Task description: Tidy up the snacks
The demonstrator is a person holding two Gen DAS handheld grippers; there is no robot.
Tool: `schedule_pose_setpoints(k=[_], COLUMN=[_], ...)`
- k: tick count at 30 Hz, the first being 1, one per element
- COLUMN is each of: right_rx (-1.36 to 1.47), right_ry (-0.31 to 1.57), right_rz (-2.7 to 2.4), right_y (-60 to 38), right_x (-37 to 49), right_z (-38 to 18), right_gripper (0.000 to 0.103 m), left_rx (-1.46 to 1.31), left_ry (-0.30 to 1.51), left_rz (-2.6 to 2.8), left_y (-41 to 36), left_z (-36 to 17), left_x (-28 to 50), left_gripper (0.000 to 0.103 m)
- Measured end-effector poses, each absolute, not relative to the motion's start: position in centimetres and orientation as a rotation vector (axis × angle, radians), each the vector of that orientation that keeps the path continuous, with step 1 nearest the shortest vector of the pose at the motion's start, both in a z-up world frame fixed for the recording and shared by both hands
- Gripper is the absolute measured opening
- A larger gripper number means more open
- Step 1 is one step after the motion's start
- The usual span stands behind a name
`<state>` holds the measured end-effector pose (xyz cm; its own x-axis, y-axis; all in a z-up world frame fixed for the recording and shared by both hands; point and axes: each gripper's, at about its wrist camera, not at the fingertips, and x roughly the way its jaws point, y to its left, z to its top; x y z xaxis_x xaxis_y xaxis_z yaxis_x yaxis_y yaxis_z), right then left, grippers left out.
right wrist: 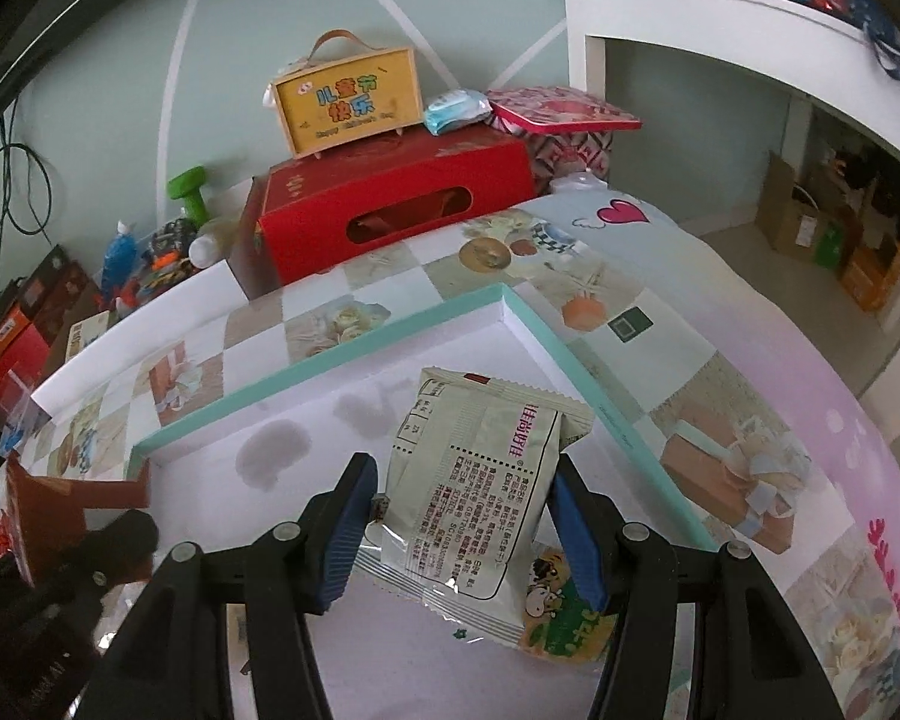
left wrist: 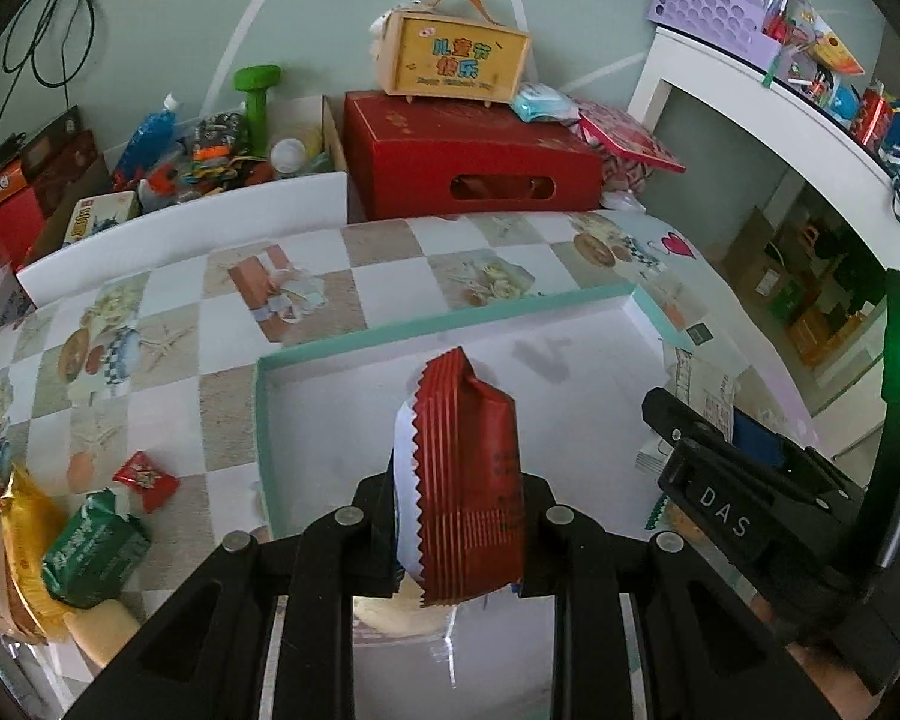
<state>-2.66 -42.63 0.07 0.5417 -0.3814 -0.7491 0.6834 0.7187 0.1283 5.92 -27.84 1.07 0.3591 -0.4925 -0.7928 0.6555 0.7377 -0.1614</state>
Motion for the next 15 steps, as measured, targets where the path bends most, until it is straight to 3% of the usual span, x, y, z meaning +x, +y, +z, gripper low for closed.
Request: schedule_pose_setpoints(k=[6,7,10,15], right_rx=[0.434,0.433,0.434,0.423], right_ry=[0.767,0.768,0.775,0.786], right_rz=[-0.654,-0.653,-0.645,-0.641], right_y=[-42.51,-42.47,-42.43,-42.19], right_x=[-2.66,-2.62,-2.4,-2.2], right_z=[0.1,0.11,-0.02,-0.03], right_gripper=[0.061,0.062,0.063,0.063], left_rx=[0.202,0.199,0.199,0.205], left_ry=[0.95,0.953,0.958,0.945], left_rz=[-0.749,-0.746,-0.73,-0.705], left_y=[-28.16,-28.13,-27.96,-27.48], left_z=[0.84,0.85,1.06,1.5], left_x=[5.75,5.77,5.84,6.04], left_gripper=[0.025,0.029,0.063,0.065])
